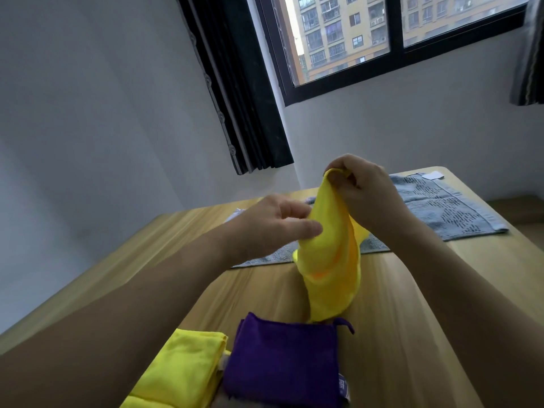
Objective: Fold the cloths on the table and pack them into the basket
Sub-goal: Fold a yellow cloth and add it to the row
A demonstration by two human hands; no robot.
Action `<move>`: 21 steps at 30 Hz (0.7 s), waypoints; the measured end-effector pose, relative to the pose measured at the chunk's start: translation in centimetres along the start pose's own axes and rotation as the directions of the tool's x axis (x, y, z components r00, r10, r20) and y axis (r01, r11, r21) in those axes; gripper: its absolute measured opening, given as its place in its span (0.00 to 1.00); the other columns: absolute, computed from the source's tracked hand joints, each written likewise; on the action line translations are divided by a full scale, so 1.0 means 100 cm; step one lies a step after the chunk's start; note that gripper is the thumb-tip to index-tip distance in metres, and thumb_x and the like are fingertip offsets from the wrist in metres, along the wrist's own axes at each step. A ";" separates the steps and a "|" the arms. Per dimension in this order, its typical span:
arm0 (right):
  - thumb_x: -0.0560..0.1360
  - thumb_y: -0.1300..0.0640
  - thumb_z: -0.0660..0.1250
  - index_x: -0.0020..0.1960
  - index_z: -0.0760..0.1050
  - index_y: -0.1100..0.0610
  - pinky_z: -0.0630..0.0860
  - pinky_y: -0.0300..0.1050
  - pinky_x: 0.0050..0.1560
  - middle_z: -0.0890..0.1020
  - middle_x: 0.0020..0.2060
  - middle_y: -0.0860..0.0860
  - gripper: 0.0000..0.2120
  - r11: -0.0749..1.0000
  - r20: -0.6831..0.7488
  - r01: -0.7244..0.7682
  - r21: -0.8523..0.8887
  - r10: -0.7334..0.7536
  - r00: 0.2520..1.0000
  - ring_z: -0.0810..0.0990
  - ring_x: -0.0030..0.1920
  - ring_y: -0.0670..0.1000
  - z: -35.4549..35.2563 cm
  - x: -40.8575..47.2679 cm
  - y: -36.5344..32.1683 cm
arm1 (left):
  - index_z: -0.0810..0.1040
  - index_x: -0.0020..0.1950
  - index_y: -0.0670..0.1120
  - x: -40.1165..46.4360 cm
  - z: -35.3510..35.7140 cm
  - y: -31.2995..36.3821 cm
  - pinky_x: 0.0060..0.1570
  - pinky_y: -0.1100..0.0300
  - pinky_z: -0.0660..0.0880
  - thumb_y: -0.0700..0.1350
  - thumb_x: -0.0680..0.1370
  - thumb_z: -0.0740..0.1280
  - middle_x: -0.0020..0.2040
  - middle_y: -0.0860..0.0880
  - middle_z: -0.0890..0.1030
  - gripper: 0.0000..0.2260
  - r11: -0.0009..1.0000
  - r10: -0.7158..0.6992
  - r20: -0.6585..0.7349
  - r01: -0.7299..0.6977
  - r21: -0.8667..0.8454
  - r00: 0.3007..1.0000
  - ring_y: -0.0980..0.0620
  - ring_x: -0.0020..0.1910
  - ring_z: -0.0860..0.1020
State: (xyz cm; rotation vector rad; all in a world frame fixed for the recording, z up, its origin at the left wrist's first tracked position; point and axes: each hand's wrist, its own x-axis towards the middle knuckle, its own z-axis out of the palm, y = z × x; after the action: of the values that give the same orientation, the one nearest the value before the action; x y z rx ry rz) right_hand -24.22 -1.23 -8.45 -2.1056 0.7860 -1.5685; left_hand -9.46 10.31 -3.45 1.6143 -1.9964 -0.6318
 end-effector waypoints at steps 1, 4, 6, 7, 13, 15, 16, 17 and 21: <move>0.76 0.64 0.61 0.49 0.77 0.54 0.66 0.25 0.33 0.79 0.40 0.50 0.09 1.000 -0.015 -0.004 0.007 0.004 1.000 0.75 0.37 0.44 0.000 -0.001 0.001 | 0.82 0.49 0.33 -0.002 0.002 0.004 0.56 0.58 0.77 0.48 0.76 0.68 0.52 0.44 0.82 0.16 0.999 0.038 -0.003 -0.038 0.023 0.999 0.53 0.53 0.79; 0.78 0.64 0.60 0.59 0.74 0.54 0.64 0.22 0.30 0.77 0.37 0.49 0.12 0.998 -0.055 -0.052 0.026 0.053 0.997 0.74 0.35 0.43 -0.001 -0.003 0.006 | 0.82 0.39 0.38 -0.007 0.005 0.015 0.49 0.66 0.74 0.45 0.78 0.67 0.47 0.47 0.81 0.12 0.988 0.145 -0.058 -0.141 0.057 0.988 0.56 0.50 0.76; 0.79 0.62 0.60 0.66 0.70 0.54 0.64 0.22 0.31 0.75 0.37 0.46 0.17 0.997 -0.064 -0.081 0.018 0.082 0.995 0.73 0.35 0.41 -0.003 -0.003 0.008 | 0.78 0.35 0.45 -0.008 0.005 0.014 0.54 0.58 0.69 0.52 0.77 0.64 0.39 0.48 0.77 0.14 0.968 0.158 -0.078 -0.139 0.211 0.984 0.56 0.46 0.74; 0.79 0.62 0.60 0.68 0.69 0.54 0.65 0.24 0.34 0.75 0.38 0.46 0.18 0.996 -0.068 -0.093 0.003 0.093 0.993 0.72 0.35 0.42 -0.004 -0.003 0.009 | 0.75 0.35 0.49 -0.008 0.004 0.010 0.59 0.54 0.63 0.54 0.77 0.62 0.36 0.50 0.75 0.15 0.912 0.151 -0.078 -0.108 0.396 0.985 0.57 0.46 0.73; 0.76 0.65 0.63 0.61 0.77 0.57 0.68 0.39 0.44 0.78 0.42 0.52 0.15 0.973 -0.065 -0.061 -0.224 0.047 0.997 0.72 0.38 0.50 -0.018 -0.002 0.020 | 0.74 0.55 0.52 -0.005 -0.015 -0.025 0.62 0.49 0.52 0.50 0.78 0.59 0.45 0.50 0.70 0.09 0.503 0.068 -0.383 0.300 0.810 0.921 0.49 0.58 0.67; 0.76 0.65 0.64 0.55 0.80 0.58 0.67 0.38 0.41 0.81 0.40 0.54 0.11 0.968 -0.058 -0.043 -0.247 0.030 0.998 0.73 0.37 0.50 -0.018 -0.001 0.021 | 0.74 0.58 0.49 0.000 -0.019 -0.031 0.60 0.49 0.52 0.48 0.76 0.61 0.43 0.49 0.68 0.11 0.449 0.202 -0.497 0.371 0.813 0.844 0.46 0.57 0.68; 0.76 0.64 0.63 0.54 0.80 0.59 0.66 0.38 0.40 0.81 0.40 0.55 0.09 0.969 -0.057 -0.038 -0.245 0.025 0.998 0.74 0.37 0.50 -0.017 0.000 0.020 | 0.75 0.57 0.48 0.002 -0.019 -0.033 0.58 0.49 0.53 0.46 0.75 0.63 0.41 0.49 0.69 0.12 0.394 0.271 -0.513 0.393 0.831 0.814 0.45 0.55 0.69; 0.77 0.64 0.63 0.53 0.80 0.60 0.66 0.37 0.38 0.80 0.39 0.54 0.09 0.971 -0.060 -0.038 -0.235 0.024 0.998 0.74 0.37 0.50 -0.016 0.001 0.017 | 0.76 0.56 0.46 0.004 -0.020 -0.035 0.56 0.49 0.54 0.45 0.74 0.65 0.39 0.49 0.69 0.12 0.351 0.334 -0.523 0.412 0.841 0.784 0.44 0.52 0.71; 0.79 0.60 0.62 0.52 0.79 0.61 0.65 0.37 0.35 0.75 0.35 0.49 0.08 0.991 -0.097 -0.086 -0.105 0.076 0.992 0.72 0.36 0.50 -0.019 0.007 0.005 | 0.79 0.54 0.45 0.011 -0.026 -0.040 0.52 0.49 0.56 0.43 0.73 0.69 0.33 0.49 0.75 0.10 0.343 0.460 -0.571 0.457 0.821 0.680 0.42 0.44 0.72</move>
State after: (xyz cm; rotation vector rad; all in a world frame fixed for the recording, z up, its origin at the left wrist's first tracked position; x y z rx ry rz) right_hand -26.01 -2.01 -7.68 -2.0597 0.9979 -1.6234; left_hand -5.02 8.39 -3.86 1.9065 -1.6224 1.4253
